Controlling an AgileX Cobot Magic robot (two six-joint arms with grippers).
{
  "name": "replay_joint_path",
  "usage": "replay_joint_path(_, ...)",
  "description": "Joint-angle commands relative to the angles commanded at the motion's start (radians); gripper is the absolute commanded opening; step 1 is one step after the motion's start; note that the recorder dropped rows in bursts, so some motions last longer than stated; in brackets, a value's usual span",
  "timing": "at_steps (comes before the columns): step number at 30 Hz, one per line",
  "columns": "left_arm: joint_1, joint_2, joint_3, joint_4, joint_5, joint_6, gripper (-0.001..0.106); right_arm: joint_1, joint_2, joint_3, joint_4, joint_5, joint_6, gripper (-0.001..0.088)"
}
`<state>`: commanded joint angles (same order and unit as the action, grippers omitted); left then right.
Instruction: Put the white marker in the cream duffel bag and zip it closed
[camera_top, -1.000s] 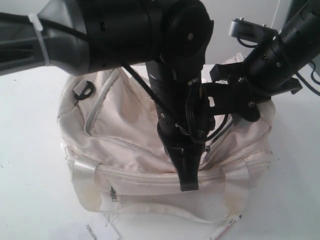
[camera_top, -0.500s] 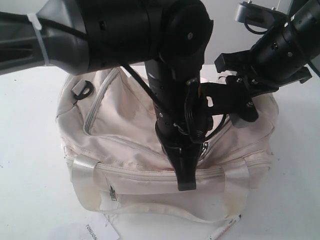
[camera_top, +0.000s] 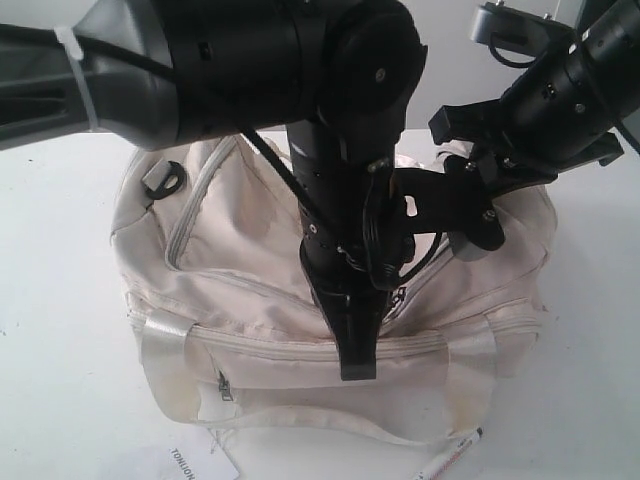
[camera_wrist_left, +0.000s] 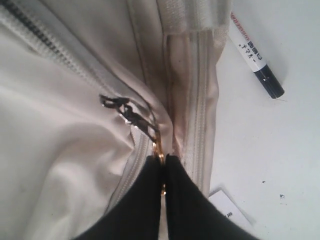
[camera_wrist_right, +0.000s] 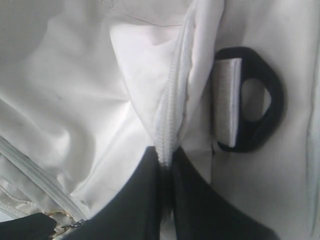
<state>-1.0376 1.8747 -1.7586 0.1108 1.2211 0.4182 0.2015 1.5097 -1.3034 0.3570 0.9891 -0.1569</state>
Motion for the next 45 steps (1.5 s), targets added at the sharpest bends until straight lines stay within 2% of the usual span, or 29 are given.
replay_joint_path(25, 0.006, 0.000, 0.000, 0.031, 0.000, -0.002, 0.000, 0.000, 0.000, 0.000, -0.093, -0.002, 0.009, 0.0000)
replay_joint_path(30, 0.021, 0.000, 0.000, 0.069, 0.000, -0.111, 0.000, 0.000, 0.000, 0.000, -0.093, -0.006, 0.009, 0.0000)
replay_joint_path(45, 0.021, -0.029, 0.002, 0.028, 0.000, -0.132, 0.000, -0.002, 0.000, 0.000, -0.102, -0.011, 0.009, 0.0000)
